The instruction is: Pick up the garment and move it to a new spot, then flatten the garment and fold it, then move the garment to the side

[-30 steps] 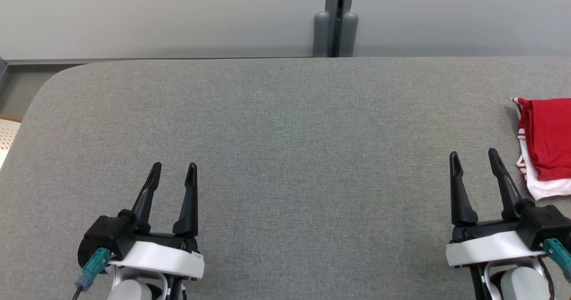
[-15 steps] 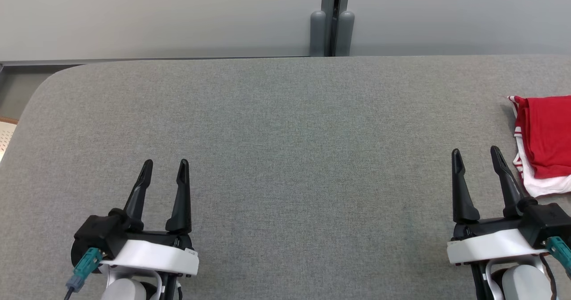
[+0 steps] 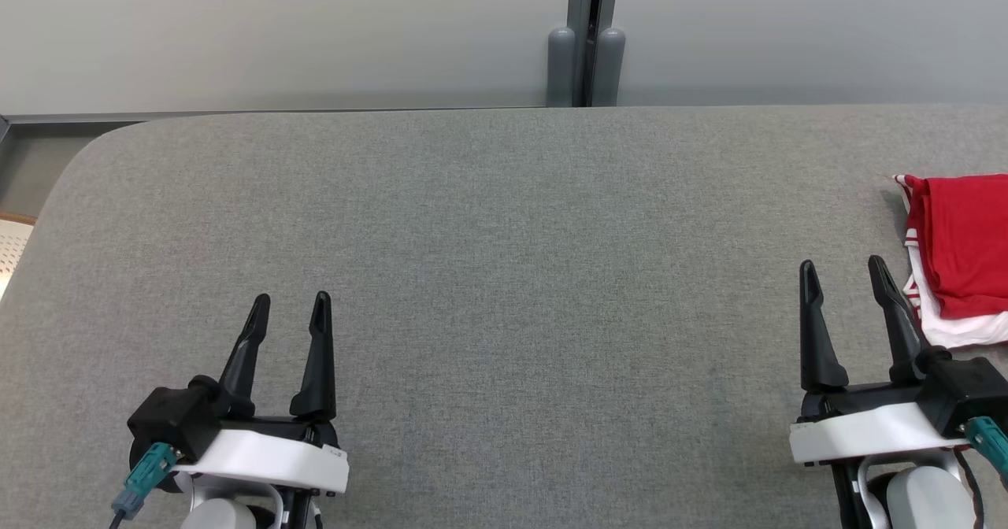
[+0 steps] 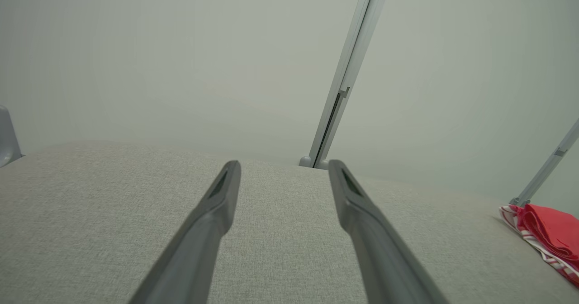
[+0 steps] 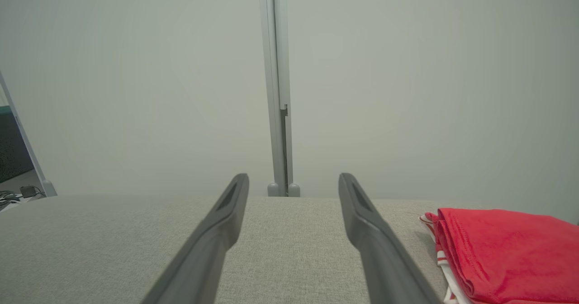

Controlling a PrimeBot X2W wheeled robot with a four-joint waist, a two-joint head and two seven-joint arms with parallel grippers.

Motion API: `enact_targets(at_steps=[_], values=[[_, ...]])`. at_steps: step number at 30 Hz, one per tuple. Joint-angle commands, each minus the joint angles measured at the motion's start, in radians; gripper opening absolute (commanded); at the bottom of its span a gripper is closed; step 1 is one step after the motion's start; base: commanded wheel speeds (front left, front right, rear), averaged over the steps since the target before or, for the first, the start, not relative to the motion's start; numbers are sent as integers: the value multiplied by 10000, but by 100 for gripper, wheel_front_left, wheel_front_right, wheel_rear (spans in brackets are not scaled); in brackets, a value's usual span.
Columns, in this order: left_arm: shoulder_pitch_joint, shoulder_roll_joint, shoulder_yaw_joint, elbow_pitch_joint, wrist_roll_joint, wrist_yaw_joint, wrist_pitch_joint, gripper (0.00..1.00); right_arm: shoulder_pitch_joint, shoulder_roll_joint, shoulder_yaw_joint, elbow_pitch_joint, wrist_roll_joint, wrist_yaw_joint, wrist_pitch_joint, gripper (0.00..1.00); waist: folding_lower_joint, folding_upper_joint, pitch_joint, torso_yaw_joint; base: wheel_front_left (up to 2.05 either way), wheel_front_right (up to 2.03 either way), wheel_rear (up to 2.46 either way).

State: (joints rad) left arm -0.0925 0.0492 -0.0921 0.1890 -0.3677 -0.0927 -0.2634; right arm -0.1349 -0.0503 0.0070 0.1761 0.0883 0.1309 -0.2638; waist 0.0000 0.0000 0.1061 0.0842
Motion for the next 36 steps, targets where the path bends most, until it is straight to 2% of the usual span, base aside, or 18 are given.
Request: enact_targets(at_steps=[1,8,9,14,36], values=[[37,34,64,-55,-8,-37,-13,100,10,-9,-5,-18,66,-4,-5,100,0,0,-23,3,0,0,0],[73,34,57,-86,-59,-90,-13,100,111,-10,51,20,132,-4,-5,100,0,0,-47,51,0,0,0],[34,0,27,-52,-42,-44,0,0,36,2,49,23,84,0,0,0,0,0,-49,50,0,0,0],[260,-57,-10,285,-194,-35,40,0,281,34,39,377,262,0,44,0,0,0,-59,46,0,0,0],[97,125,400,377,-3940,-137,968,0,257,19,-331,450,4633,0,1138,0,0,0,-240,-119,0,0,0]])
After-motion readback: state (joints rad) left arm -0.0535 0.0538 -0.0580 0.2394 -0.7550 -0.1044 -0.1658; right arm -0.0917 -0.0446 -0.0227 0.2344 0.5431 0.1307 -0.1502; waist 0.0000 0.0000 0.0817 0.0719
